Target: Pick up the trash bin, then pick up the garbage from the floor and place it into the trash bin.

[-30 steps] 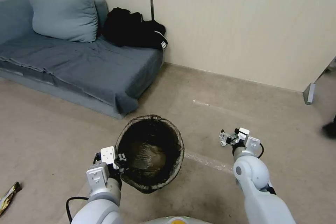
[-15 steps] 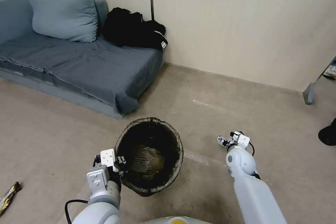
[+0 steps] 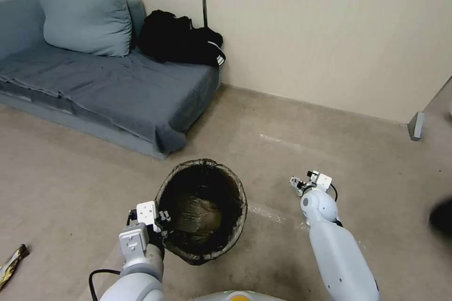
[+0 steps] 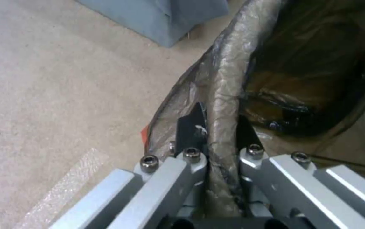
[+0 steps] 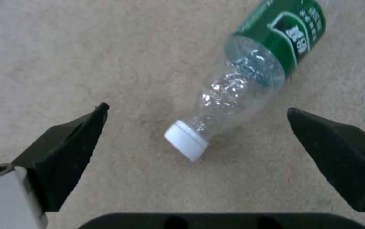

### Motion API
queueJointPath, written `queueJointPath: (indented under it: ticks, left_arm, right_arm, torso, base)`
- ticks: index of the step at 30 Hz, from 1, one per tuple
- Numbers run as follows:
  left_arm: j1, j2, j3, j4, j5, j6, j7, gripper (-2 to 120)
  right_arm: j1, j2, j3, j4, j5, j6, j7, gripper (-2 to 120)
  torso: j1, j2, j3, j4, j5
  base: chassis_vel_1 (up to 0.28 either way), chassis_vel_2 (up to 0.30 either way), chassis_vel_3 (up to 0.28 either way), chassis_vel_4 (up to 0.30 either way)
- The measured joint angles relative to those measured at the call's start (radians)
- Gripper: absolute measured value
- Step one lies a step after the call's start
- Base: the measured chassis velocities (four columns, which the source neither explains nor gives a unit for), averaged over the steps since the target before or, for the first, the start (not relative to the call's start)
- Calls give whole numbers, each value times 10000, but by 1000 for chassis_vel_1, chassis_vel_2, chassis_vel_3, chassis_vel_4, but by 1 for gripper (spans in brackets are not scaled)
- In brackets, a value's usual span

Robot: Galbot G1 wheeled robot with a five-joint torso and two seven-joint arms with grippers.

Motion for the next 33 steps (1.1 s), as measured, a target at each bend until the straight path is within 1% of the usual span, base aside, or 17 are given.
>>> queueJointPath:
  ticks: [5, 15, 27, 29, 32, 33]
  left_arm:
    - [28, 33, -34, 0, 7, -22, 4, 0]
    - [49, -16, 58, 74, 128, -39, 10, 0]
    - [110, -38, 63, 116, 218, -74, 21, 0]
    - [117, -45, 71, 120, 230, -80, 21, 0]
    - [138, -35, 70, 121, 234, -90, 24, 0]
    - [138, -35, 70, 121, 234, -90, 24, 0]
  right_arm:
    - [312, -43, 113, -870, -178, 281, -270, 100]
    - [834, -186, 203, -1881, -126, 740, -817, 100]
    - [1333, -288, 273, -2400, 94, 932, -1013, 100]
    - [1388, -296, 279, -2524, 83, 998, -1019, 98]
    - [1498, -381, 312, -2869, 44, 1222, -1127, 84]
    - [1498, -381, 312, -2869, 44, 1222, -1127, 84]
  torso:
    - [0, 0, 0, 0, 0]
    - [0, 1, 0, 0, 0]
    - [0, 0, 0, 0, -1]
    - [0, 0, 0, 0, 0]
    - [0, 0, 0, 0, 0]
    - [0, 0, 0, 0, 0]
  base:
    - [0, 0, 0, 0]
    - [0, 0, 0, 0]
    - [0, 0, 0, 0]
    - [0, 0, 0, 0]
    - [0, 0, 0, 0]
    - [0, 0, 0, 0]
